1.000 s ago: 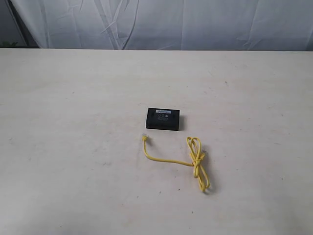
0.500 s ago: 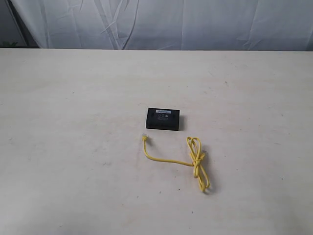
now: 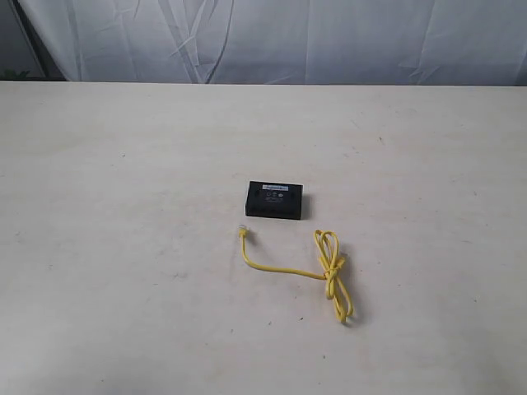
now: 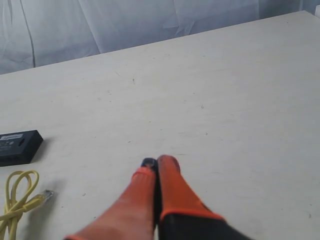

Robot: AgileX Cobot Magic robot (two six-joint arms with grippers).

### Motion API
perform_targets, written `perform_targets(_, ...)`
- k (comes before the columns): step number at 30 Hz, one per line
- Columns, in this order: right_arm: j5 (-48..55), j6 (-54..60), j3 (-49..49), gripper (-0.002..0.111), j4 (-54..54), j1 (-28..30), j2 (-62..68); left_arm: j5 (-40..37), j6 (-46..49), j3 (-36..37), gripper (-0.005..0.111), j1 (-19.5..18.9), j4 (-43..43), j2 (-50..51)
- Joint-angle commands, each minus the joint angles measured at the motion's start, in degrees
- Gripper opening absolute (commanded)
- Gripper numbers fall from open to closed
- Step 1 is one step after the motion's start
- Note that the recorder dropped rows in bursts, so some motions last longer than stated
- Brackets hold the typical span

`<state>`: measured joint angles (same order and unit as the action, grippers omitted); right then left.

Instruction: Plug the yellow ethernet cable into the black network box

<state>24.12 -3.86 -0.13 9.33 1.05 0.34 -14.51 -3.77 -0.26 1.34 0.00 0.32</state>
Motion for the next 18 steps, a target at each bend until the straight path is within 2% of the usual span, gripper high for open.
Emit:
perform_targets(1, -1.2, 0.3, 0.1, -0.001, -0.3, 0.2, -0.3, 0.8, 0.0, 0.3, 0.0, -0.2, 0.3, -0.3)
perform_targets(7, -1.9, 0.3, 0.1, -0.001, -0.4, 0.2, -0.3, 0.8, 0.0, 0.3, 0.0, -0.2, 0.3, -0.3)
perform_targets(18, -19.9, 1.1, 0.1, -0.001, -2.6, 0.2, -0.3, 0.8, 0.0, 0.3, 0.0, -0.2, 0.3, -0.3)
